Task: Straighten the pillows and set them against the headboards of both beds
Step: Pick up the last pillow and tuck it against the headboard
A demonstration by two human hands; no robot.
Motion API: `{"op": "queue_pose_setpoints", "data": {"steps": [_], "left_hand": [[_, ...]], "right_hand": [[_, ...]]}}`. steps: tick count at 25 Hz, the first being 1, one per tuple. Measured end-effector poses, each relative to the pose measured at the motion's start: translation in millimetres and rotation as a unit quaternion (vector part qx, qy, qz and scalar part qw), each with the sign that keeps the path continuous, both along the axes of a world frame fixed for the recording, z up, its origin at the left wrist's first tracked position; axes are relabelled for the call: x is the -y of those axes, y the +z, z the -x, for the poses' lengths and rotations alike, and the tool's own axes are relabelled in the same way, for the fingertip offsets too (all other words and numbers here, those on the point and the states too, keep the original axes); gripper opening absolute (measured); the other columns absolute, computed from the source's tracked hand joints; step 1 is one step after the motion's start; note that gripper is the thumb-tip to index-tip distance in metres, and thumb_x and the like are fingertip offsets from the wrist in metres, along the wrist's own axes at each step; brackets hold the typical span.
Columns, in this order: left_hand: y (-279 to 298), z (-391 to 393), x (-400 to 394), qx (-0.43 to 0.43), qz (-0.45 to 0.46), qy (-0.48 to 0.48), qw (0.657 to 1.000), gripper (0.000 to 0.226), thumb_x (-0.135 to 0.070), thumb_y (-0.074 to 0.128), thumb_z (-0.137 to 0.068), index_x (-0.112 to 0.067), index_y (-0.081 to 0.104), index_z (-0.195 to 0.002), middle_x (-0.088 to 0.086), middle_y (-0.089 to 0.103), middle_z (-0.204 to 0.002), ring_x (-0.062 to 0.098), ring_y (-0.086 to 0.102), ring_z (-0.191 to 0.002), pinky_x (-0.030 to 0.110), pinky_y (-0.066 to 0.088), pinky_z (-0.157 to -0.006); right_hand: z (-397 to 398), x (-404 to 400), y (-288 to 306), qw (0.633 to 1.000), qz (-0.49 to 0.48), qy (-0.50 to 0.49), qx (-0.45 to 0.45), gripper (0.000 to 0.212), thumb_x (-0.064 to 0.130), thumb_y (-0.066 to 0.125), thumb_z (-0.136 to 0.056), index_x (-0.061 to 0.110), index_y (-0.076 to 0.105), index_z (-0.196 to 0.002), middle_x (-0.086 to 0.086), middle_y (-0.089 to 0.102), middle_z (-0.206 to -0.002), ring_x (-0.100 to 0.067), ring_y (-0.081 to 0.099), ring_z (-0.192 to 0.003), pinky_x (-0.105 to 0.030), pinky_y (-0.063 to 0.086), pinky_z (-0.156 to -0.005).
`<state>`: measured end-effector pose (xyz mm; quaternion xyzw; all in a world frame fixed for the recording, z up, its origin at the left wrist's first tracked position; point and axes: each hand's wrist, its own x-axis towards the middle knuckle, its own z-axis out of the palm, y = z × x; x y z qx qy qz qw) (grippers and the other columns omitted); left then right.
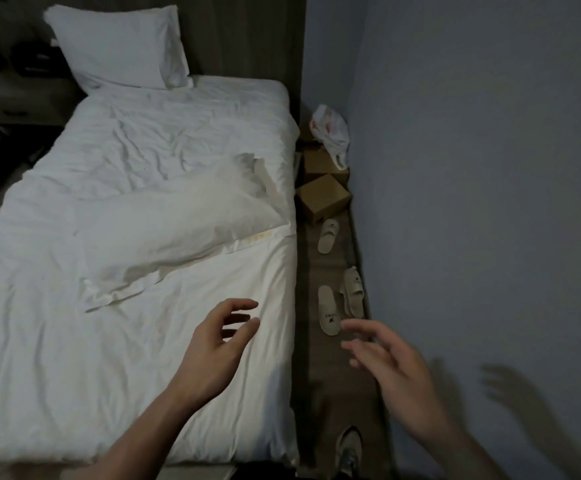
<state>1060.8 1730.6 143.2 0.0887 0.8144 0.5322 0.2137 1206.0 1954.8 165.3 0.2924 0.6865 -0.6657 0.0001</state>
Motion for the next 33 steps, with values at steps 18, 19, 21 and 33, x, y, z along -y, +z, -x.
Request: {"op": "queue_pose_setpoints", "data": {"steps": [18,19,21,33], "left_hand": [[-11,131,-40,-0.019,-0.001,0.307,0.952,0.017,-0.031,0.066,-0.098,-0.038,0.068,-0.113,-0.017,0.069,-0.120,0.001,0.065,-0.111,0.027,0.053,-0.092],[-11,151,-45,-0.021,-0.004,0.301,0.953,0.017,-0.031,0.066,-0.098,-0.039,0.068,-0.112,-0.017,0.069,-0.119,0.001,0.065,-0.111,0.028,0.053,-0.093],[-9,192,-52,-0.032,-0.006,0.285,0.958,0.018,-0.032,0.067,-0.097,-0.039,0.067,-0.113,-0.018,0.068,-0.118,0.001,0.065,-0.111,0.028,0.052,-0.093],[-50,303,-41,0.016,0.009,0.358,0.934,0.016,-0.031,0.067,-0.097,-0.035,0.069,-0.112,-0.014,0.070,-0.117,0.003,0.066,-0.110,0.026,0.053,-0.088]], "right_hand": [[291,-102,0,0.947,-0.055,0.310,-0.065,0.021,0.031,0.069,-0.095,0.041,0.075,-0.112,-0.013,0.075,-0.110,-0.026,0.072,-0.107,-0.057,0.054,-0.102],[305,-106,-3,0.948,-0.055,0.308,-0.057,0.020,0.034,0.070,-0.093,0.040,0.075,-0.112,-0.013,0.076,-0.109,-0.027,0.073,-0.107,-0.059,0.053,-0.102],[332,-113,-8,0.950,-0.055,0.305,-0.045,0.021,0.041,0.073,-0.089,0.038,0.076,-0.110,-0.010,0.078,-0.104,-0.026,0.073,-0.106,-0.055,0.054,-0.102],[482,-123,-50,0.929,-0.045,0.366,0.034,0.021,0.014,0.067,-0.098,0.027,0.076,-0.112,-0.002,0.081,-0.093,-0.014,0.075,-0.093,-0.030,0.055,-0.088]]}}
